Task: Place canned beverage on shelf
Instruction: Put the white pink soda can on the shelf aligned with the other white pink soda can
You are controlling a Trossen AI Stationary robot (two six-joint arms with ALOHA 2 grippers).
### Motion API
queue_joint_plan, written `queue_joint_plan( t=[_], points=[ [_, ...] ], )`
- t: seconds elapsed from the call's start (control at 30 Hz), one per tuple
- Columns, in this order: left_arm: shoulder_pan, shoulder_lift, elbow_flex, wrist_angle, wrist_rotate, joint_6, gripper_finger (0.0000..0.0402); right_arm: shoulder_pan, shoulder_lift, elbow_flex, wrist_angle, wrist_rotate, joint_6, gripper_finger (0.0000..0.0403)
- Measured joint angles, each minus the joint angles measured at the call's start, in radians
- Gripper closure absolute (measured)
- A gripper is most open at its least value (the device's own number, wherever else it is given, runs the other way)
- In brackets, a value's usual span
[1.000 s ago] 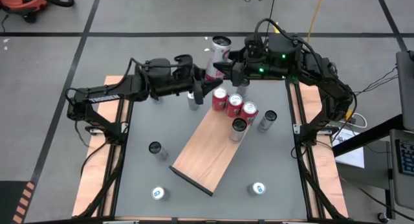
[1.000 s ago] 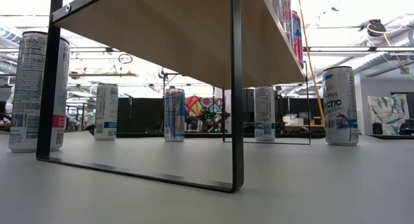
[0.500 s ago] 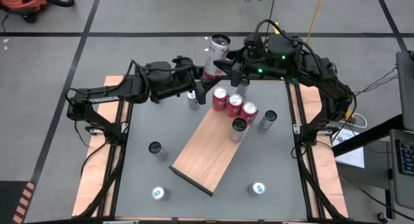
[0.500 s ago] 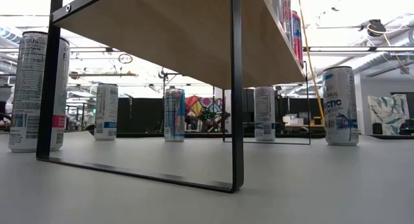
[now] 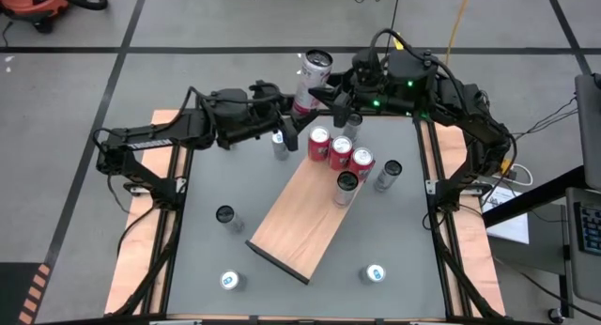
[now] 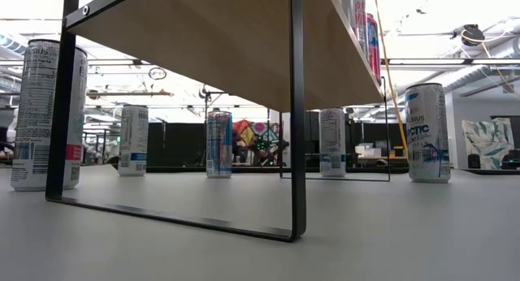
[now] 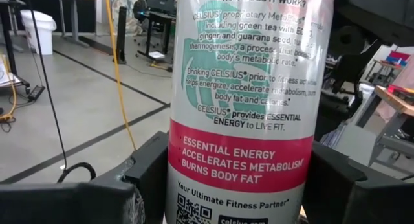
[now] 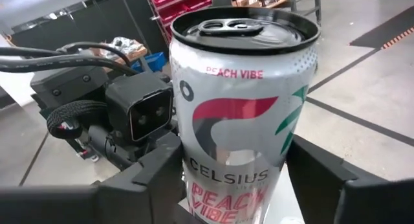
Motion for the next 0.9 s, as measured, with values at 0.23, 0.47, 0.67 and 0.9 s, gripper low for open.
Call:
queue_joint_plan(
  t=[0.23, 0.47, 0.67, 0.9],
  points=[
    [-0.003, 0.0, 0.0, 0.033, 0.001, 0.002, 0.0146, -0.002, 0.001, 0.0, 0.089, 0.011, -0.054, 0.0098],
    [-0.002, 0.001, 0.0, 0.039, 0.002, 0.003, 0.0146, -0.003, 0.001, 0.0, 0.104, 0.012, -0.092, 0.0081],
    [-0.002, 0.001, -0.001, 0.039, -0.003, 0.003, 0.0146, -0.003, 0.005, 0.0, 0.118, 0.007, -0.102, 0.0129],
    [-0.001, 0.001, -0.001, 0.019, -0.003, 0.002, 0.0137, -0.003, 0.006, 0.0, 0.117, 0.006, -0.115, 0.0191]
  ],
)
